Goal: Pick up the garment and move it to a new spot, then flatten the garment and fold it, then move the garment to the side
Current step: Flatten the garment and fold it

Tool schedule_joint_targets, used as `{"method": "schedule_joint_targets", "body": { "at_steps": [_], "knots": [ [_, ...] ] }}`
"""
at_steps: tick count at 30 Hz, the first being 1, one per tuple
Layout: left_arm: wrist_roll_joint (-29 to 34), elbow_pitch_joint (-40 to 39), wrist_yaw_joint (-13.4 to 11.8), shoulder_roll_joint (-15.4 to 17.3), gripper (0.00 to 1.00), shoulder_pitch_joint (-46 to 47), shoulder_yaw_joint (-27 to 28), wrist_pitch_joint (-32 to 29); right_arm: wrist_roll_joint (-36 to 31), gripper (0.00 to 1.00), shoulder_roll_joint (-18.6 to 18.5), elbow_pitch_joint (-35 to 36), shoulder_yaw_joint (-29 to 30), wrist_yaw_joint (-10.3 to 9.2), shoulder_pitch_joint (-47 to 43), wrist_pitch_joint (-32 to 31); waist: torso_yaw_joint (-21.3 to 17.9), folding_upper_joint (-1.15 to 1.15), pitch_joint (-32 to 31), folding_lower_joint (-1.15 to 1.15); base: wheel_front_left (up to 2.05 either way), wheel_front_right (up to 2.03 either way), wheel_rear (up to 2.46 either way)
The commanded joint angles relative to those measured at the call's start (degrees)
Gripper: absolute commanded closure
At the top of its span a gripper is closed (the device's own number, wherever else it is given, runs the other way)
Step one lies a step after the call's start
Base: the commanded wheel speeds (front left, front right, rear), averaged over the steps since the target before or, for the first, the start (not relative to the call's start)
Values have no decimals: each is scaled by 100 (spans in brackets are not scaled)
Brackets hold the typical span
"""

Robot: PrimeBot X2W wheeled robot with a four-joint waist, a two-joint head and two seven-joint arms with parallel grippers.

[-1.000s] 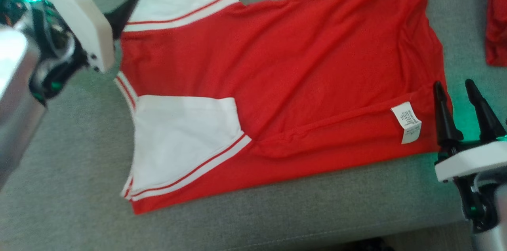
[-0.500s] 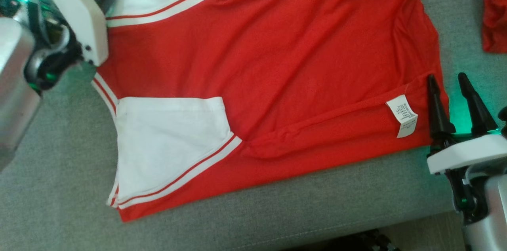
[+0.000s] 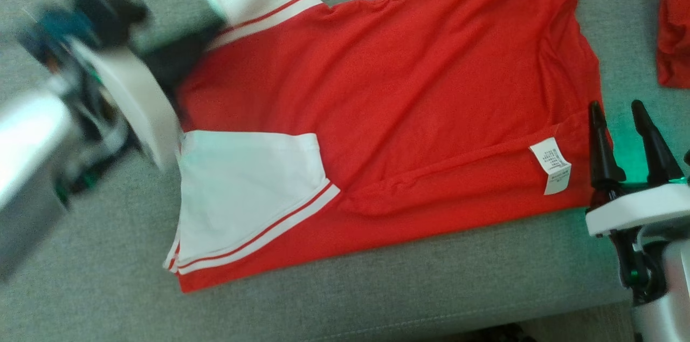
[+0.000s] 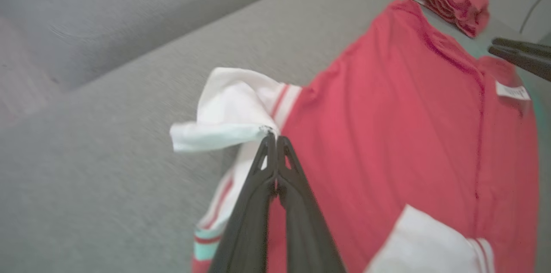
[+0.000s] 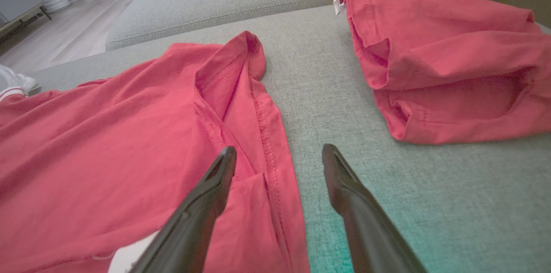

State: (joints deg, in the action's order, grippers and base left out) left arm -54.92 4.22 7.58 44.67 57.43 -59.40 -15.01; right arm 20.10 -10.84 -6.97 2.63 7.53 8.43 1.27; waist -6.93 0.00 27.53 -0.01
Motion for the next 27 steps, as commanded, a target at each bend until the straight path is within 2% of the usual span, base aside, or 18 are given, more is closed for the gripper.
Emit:
{"method": "schedule_joint_targets", "body": {
  "at_steps": [1, 4, 5, 6, 10, 17, 27],
  "knots": [
    [72, -245, -11, 265, 100, -93, 134, -3, -24, 0, -32, 160, -32, -4, -171, 36, 17, 0, -11, 1, 0, 0, 0],
    [202, -537, -171, 289, 100, -405, -100, -64, -23, 0, -18, 180, -4, -4, -196, 42, 34, 0, 1, 1, 0, 0, 0],
    [231, -576, -275, 268, 84, -499, -128, -25, -25, 0, -6, 184, -4, -4, -194, 43, 33, 0, 6, 1, 0, 0, 0],
    [269, -592, -376, 245, 0, -579, -146, 28, -26, 0, 7, 187, -10, -4, -189, 43, 28, 0, 9, 1, 0, 0, 0],
    [274, -556, -831, 156, 0, -934, -126, 290, -15, 0, 65, 159, -65, -4, -165, 84, -14, 0, -5, 1, 0, 0, 0],
    [-81, -629, -1277, 197, 0, -1282, 201, 683, -6, 0, 82, 68, -57, -4, -216, 171, -60, 0, -47, 1, 0, 0, 0],
    [-222, -623, -1405, 240, 0, -1223, 401, 769, -14, 0, 103, 24, -98, -4, -198, 193, -90, 0, -53, 1, 0, 0, 0]
  ]
}}
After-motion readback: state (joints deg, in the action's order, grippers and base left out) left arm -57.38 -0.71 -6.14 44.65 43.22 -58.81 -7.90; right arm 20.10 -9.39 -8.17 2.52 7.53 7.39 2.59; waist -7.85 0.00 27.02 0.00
